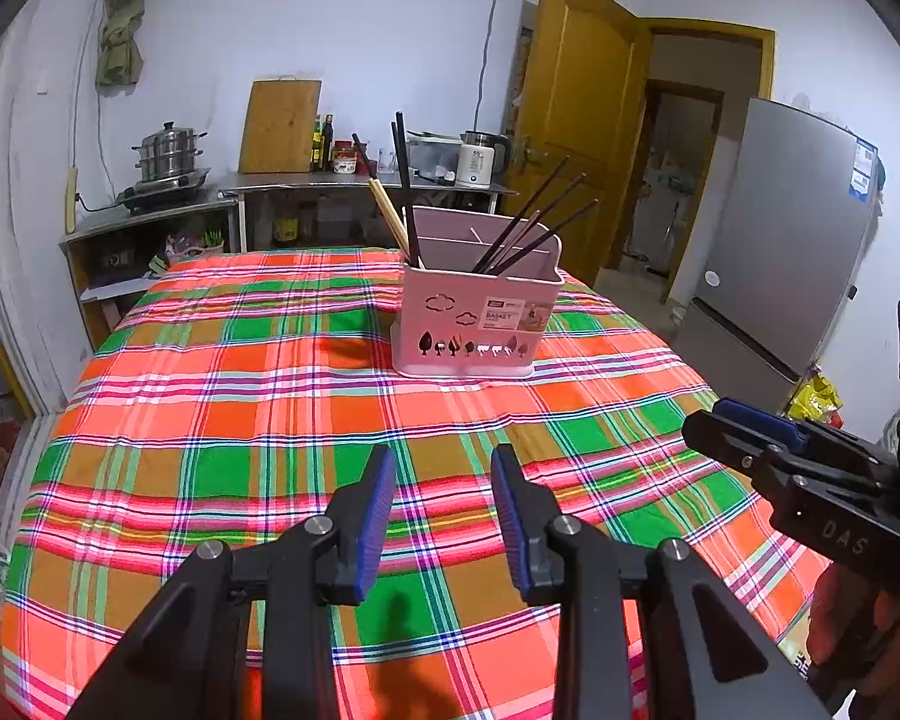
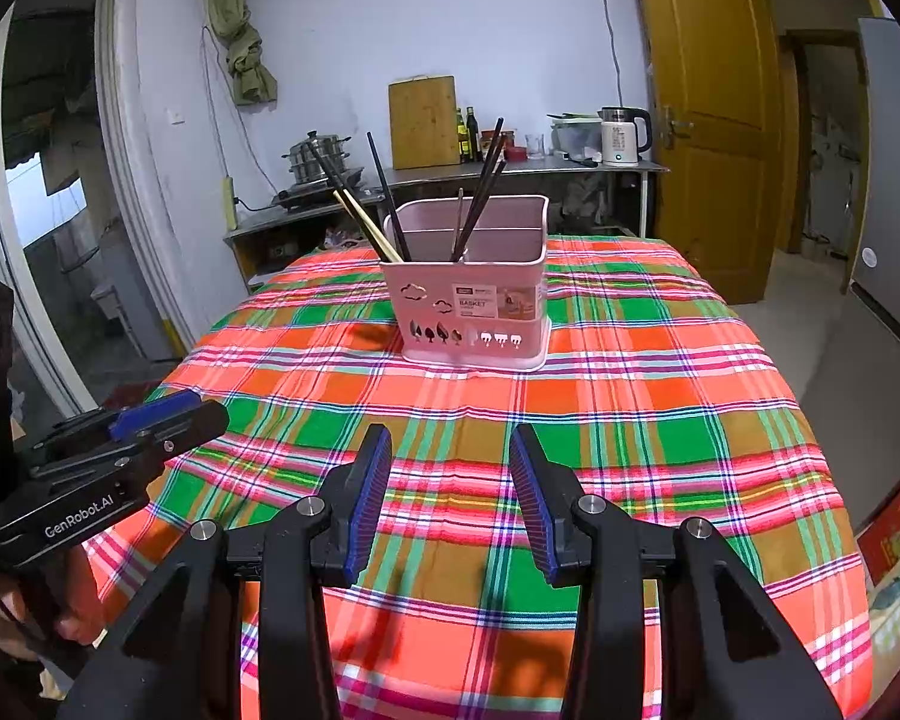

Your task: Organize utensils

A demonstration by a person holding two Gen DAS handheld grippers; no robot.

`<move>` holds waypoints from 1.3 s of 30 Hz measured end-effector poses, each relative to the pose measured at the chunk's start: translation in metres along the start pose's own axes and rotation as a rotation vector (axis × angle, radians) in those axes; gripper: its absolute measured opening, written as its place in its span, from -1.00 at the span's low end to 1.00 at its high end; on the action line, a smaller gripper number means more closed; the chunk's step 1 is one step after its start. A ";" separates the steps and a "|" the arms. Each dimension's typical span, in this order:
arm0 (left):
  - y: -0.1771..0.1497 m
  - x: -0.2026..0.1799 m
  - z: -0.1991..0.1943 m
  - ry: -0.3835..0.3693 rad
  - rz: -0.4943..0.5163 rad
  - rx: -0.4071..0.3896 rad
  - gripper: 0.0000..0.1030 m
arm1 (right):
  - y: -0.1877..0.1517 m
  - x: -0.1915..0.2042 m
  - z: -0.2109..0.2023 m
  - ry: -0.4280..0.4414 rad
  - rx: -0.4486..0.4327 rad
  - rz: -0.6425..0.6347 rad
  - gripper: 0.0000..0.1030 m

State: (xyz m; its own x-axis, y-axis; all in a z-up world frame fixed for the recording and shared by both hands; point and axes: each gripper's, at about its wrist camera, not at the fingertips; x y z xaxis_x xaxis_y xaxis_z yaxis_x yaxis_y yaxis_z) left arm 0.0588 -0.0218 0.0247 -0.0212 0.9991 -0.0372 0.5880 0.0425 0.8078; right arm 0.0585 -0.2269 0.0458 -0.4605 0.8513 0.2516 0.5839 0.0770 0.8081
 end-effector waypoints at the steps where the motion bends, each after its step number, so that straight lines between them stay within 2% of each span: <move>1: 0.000 0.000 0.000 -0.002 -0.002 0.000 -0.36 | 0.000 0.000 0.000 0.000 0.000 0.001 -0.19; 15: -0.001 -0.002 0.001 -0.012 -0.010 0.004 -0.36 | -0.001 -0.002 0.000 -0.001 0.003 0.002 -0.19; 35: -0.002 -0.003 0.000 0.016 -0.016 -0.010 -0.36 | -0.005 -0.005 0.001 -0.007 0.007 0.013 -0.19; 39: -0.002 -0.005 -0.003 0.024 -0.007 -0.027 -0.15 | -0.005 -0.005 0.000 -0.008 0.009 0.013 -0.19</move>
State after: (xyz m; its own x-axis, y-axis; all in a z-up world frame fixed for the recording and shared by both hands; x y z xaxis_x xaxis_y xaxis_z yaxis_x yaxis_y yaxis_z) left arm 0.0551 -0.0269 0.0252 -0.0449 0.9986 -0.0290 0.5653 0.0493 0.8234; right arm 0.0579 -0.2313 0.0399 -0.4475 0.8564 0.2576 0.5955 0.0705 0.8003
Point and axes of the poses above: each gripper's, at about its wrist camera, not at the fingertips, and z roughly the way its jaws point, x to its left, y to its top, and after that the axes turned 12 degrees about y, right-handed
